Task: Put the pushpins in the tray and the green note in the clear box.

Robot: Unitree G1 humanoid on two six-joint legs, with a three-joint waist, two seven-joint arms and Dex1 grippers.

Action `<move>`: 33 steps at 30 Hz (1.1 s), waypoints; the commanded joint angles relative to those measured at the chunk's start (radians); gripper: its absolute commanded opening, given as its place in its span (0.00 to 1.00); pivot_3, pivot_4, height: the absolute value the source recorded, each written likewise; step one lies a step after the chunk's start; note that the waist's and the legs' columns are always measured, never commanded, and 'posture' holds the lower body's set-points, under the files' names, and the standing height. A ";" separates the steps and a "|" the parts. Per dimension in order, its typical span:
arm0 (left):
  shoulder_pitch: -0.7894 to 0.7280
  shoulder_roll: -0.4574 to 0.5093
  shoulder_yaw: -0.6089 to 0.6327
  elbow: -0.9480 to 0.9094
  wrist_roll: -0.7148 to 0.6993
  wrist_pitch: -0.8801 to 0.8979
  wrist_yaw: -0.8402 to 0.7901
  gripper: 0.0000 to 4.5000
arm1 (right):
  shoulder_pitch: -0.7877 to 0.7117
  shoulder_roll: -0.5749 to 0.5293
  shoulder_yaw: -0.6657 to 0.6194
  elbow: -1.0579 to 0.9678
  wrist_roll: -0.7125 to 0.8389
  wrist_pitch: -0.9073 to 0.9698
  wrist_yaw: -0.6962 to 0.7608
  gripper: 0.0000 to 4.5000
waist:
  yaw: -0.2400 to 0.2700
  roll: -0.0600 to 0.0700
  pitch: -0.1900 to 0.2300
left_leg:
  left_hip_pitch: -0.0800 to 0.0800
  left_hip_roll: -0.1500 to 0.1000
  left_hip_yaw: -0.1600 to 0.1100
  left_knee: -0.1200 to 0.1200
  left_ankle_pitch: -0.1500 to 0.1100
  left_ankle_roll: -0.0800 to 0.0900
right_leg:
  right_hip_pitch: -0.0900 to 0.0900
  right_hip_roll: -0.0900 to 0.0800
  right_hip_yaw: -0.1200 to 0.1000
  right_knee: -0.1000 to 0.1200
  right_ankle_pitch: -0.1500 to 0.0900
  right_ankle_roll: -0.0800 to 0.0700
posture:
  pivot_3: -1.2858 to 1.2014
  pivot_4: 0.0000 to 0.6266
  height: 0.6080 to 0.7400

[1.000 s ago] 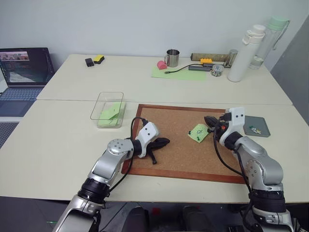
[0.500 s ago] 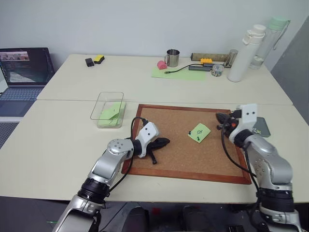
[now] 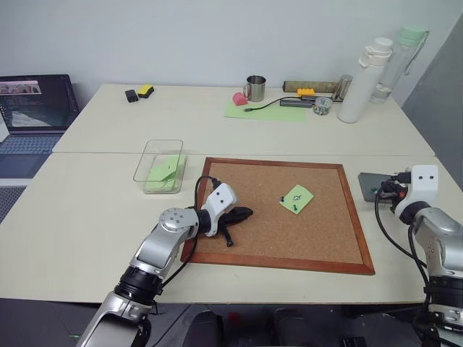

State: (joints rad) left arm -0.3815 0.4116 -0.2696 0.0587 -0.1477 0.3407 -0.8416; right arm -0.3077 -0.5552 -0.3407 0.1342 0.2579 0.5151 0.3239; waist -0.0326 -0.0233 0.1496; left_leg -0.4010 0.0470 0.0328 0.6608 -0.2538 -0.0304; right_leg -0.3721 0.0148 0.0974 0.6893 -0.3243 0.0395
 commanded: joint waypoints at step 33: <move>0.033 0.021 -0.012 0.005 0.024 0.055 0.005 0.00 | 0.191 0.053 0.393 -0.538 0.091 0.026 0.277 0.74 | -0.002 -0.001 0.001 | 0.000 0.002 -0.001 -0.001 0.000 0.000 | 0.001 0.000 -0.001 -0.004 0.000 0.000 | 0.52 0.24 1.00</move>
State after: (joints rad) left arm -0.3725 0.4152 -0.2668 0.0354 -0.1484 0.3624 -0.8388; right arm -0.0937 -0.5096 0.0382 -0.3930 0.3703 0.5475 0.6216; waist -0.0342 -0.0243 0.1504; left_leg -0.4013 0.0485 0.0314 0.6594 -0.2540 -0.0303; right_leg -0.3715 0.0148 0.0965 0.6857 -0.3244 0.0398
